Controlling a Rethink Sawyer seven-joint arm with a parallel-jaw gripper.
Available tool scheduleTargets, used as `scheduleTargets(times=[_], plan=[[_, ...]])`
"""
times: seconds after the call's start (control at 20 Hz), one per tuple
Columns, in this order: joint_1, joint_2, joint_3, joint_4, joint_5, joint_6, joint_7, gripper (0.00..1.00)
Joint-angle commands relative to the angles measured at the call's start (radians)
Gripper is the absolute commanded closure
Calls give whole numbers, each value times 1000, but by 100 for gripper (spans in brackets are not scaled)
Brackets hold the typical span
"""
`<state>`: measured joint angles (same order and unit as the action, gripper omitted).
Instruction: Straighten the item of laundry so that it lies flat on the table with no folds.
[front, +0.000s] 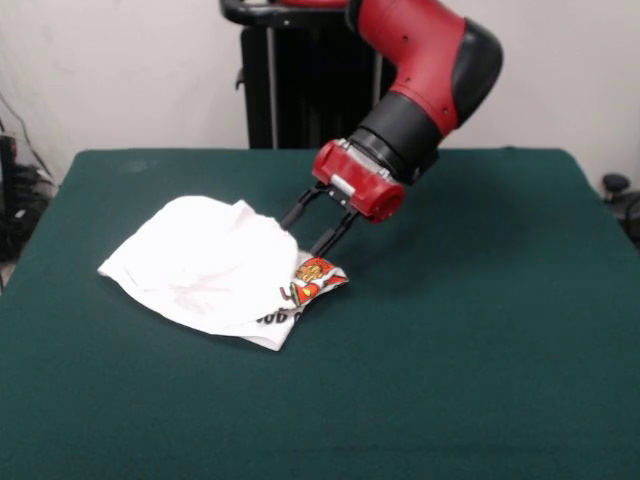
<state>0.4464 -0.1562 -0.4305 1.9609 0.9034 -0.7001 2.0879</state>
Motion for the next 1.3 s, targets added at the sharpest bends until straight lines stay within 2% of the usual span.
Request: scheduleTargets(times=[0.05,0.3,0.6,0.95,1.15,1.3], plan=[[3,-43,89,-41,-42,-37,265,0],[4,-33,94,-43,-13,-24,233,0],[4,26,96,-67,19,-79,232,0],[-49,80,117,-112,-60,-59,212,0],[-63,131,143,-151,-79,-77,229,0],[-54,159,149,-163,-56,-109,242,0]])
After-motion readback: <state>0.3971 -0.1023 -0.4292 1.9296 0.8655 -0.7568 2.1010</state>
